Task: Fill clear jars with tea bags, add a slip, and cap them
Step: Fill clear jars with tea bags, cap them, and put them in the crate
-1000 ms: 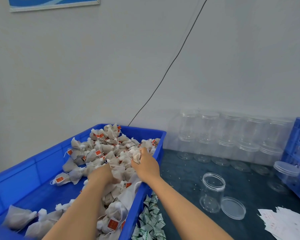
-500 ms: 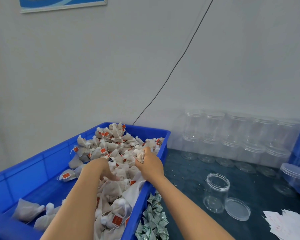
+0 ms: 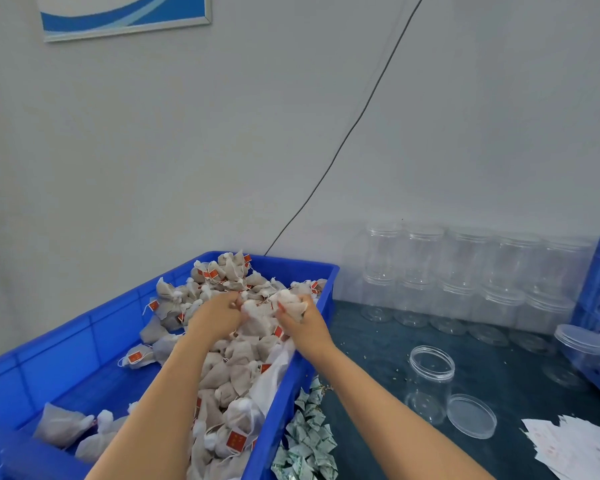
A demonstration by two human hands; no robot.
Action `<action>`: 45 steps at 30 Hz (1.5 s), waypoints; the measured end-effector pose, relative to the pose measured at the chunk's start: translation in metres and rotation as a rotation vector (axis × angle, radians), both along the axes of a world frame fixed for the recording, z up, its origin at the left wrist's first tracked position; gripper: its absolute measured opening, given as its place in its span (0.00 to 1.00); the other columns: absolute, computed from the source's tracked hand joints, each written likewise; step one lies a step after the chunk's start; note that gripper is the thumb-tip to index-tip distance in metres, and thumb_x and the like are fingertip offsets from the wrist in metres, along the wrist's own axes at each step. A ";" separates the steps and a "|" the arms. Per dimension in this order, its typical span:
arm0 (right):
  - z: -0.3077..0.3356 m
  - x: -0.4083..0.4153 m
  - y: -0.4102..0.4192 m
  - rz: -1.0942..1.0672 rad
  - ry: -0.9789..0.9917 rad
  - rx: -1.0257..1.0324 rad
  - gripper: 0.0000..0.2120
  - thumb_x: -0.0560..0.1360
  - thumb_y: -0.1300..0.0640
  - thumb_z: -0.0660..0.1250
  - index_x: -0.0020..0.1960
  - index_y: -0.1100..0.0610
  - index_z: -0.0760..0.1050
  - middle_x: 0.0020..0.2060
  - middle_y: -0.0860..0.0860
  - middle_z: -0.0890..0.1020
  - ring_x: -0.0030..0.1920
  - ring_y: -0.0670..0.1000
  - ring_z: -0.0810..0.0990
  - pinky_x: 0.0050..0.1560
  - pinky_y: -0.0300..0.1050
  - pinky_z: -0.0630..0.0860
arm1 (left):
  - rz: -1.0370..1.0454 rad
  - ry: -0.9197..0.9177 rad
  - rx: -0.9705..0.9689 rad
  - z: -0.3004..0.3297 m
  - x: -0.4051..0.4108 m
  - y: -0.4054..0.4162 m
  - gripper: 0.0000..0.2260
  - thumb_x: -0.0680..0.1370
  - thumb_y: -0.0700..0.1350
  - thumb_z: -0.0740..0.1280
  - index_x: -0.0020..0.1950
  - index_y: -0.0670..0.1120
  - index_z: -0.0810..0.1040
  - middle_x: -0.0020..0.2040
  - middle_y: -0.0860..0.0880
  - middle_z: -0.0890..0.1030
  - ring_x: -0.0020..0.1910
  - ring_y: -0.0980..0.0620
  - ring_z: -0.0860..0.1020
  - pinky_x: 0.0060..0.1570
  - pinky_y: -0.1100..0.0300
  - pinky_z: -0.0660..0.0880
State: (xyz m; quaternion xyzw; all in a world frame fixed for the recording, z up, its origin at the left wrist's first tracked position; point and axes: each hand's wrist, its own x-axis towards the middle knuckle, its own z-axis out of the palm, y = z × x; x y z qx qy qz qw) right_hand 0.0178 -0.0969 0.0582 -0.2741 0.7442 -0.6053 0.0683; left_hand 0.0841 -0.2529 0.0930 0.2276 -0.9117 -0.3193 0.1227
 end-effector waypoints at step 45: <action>-0.016 -0.053 0.232 -0.290 -0.055 -0.155 0.06 0.78 0.61 0.66 0.53 0.60 0.70 0.31 0.49 0.72 0.24 0.42 0.68 0.23 0.33 0.64 | -0.438 0.116 -0.279 -0.034 -0.089 0.247 0.06 0.72 0.47 0.69 0.38 0.55 0.73 0.41 0.57 0.79 0.44 0.56 0.76 0.39 0.62 0.67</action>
